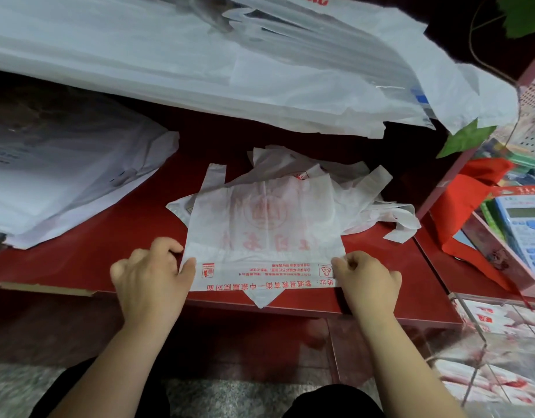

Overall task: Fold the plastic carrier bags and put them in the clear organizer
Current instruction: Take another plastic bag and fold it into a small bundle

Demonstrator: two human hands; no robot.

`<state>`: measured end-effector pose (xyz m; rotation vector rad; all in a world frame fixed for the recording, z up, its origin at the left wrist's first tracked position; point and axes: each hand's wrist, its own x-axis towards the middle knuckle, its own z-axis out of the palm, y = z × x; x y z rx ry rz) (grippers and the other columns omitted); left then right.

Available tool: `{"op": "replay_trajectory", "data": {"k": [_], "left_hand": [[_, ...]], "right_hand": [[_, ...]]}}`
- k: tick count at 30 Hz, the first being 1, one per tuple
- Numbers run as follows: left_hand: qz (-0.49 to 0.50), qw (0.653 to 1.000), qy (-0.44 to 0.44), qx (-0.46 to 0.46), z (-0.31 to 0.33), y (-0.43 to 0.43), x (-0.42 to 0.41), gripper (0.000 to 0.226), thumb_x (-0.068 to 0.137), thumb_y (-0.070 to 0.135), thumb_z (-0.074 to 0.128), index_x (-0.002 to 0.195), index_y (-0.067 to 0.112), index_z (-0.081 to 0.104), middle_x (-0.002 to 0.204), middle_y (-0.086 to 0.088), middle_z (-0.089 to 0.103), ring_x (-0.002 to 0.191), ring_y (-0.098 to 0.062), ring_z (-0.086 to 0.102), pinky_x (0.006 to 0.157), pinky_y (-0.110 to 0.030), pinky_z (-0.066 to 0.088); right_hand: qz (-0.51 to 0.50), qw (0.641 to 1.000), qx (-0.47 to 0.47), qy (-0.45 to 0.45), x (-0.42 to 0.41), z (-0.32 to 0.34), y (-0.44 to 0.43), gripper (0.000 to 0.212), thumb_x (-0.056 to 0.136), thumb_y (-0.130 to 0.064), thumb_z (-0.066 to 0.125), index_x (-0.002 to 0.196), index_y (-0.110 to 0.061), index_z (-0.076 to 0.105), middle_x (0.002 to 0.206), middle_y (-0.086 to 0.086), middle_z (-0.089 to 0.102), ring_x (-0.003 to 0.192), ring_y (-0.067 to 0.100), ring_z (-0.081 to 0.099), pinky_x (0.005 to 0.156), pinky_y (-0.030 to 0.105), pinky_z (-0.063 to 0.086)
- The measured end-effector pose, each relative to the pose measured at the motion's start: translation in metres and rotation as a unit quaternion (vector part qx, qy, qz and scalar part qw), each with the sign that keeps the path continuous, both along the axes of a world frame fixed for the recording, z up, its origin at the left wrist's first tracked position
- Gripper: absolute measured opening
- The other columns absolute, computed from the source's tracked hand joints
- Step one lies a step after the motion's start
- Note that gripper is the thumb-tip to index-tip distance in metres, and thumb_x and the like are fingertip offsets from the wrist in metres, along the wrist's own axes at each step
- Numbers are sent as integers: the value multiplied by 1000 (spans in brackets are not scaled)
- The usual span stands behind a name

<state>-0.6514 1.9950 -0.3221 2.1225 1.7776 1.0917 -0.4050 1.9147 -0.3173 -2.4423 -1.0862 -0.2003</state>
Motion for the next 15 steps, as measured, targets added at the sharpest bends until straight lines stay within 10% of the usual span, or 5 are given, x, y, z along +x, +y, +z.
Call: {"op": "replay_trajectory", "data": {"k": [5, 9, 12, 15], "left_hand": [[-261, 951, 102, 130, 0, -4, 18, 35, 80, 15, 42, 111, 13, 60, 115, -9, 63, 114, -21, 43, 101, -39, 19], [-324, 909, 261, -8, -4, -7, 35, 66, 100, 35, 5, 111, 15, 67, 117, -2, 65, 115, -17, 57, 103, -34, 28], [-296, 908, 296, -37, 3, -7, 37, 88, 76, 49, -24, 145, 19, 23, 149, 4, 7, 135, -1, 6, 111, -27, 1], [-305, 899, 301, -96, 5, -7, 38, 99, 52, 49, -30, 146, 24, -13, 134, 14, -28, 120, 3, -27, 102, -25, -19]], "right_hand": [[3, 1000, 12, 9, -1, 0, -1, 19, 86, -30, 52, 72, -20, 59, 73, -2, 66, 76, 21, 58, 64, 29, 10], [-7, 1000, -7, 7, -4, 1, -2, 15, 87, -31, 52, 84, -17, 59, 76, 1, 65, 82, 24, 57, 66, 31, 12], [-13, 999, -36, 18, -8, 5, -1, 24, 88, -27, 52, 108, -14, 53, 92, 5, 64, 93, 28, 55, 76, 34, 21], [-20, 998, 54, -37, -14, 5, -3, 33, 81, -12, 55, 114, -5, 56, 110, 16, 60, 102, 35, 51, 83, 39, 33]]}}
